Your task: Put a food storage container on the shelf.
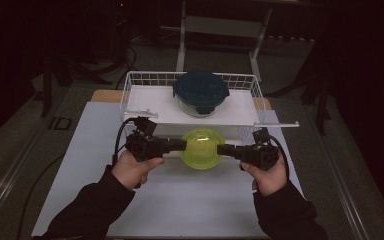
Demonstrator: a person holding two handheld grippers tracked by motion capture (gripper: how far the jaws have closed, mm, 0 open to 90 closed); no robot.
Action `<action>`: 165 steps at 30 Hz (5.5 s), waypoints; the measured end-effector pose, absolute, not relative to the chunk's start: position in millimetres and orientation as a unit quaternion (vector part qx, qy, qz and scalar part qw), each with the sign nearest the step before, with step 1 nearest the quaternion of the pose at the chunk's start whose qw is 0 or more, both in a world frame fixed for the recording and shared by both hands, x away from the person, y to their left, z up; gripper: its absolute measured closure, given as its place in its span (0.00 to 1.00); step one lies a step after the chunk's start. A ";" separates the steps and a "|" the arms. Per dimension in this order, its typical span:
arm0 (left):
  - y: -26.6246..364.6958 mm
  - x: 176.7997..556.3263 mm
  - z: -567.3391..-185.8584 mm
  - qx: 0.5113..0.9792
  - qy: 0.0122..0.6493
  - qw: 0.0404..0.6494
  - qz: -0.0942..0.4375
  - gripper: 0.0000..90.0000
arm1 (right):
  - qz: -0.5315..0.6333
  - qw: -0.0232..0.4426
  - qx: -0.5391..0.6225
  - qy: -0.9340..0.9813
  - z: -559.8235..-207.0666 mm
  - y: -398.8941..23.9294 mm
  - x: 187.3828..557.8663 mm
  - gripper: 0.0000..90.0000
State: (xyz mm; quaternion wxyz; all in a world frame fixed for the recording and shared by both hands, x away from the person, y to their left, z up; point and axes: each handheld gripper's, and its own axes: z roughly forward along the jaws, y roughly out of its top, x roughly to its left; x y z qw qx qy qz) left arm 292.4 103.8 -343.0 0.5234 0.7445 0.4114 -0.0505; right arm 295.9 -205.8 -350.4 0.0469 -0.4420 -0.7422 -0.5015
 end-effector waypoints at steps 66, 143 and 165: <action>109.4 420.1 -262.6 0.679 0.474 0.560 -0.023 0.82 | -0.508 -0.012 -0.504 -0.698 -244.1 -180.6 410.0 0.83; 144.3 301.6 -350.2 0.745 0.324 0.583 0.031 0.02 | -0.560 -0.042 -0.412 -0.718 -344.8 -236.0 321.3 0.20; 142.6 286.1 -441.6 0.768 0.317 0.556 -0.017 0.02 | -0.538 -0.013 -0.436 -0.721 -441.4 -266.7 310.3 0.19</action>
